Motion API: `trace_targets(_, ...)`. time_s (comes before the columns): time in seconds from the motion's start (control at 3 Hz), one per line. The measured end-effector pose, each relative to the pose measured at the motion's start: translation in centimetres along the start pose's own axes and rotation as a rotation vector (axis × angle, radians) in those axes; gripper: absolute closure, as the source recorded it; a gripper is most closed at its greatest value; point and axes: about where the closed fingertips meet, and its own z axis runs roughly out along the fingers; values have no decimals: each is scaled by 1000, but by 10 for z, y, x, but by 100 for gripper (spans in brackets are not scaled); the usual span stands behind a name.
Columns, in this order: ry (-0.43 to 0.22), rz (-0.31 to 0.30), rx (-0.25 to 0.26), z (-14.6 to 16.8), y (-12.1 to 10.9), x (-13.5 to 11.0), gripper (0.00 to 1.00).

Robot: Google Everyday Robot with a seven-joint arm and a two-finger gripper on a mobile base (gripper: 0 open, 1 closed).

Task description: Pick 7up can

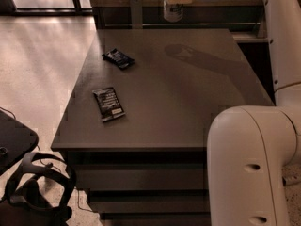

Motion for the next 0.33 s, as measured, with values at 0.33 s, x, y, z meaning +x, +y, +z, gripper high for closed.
trace_targets(0.33, -7, -28, -24, -19, 13, -12, 100)
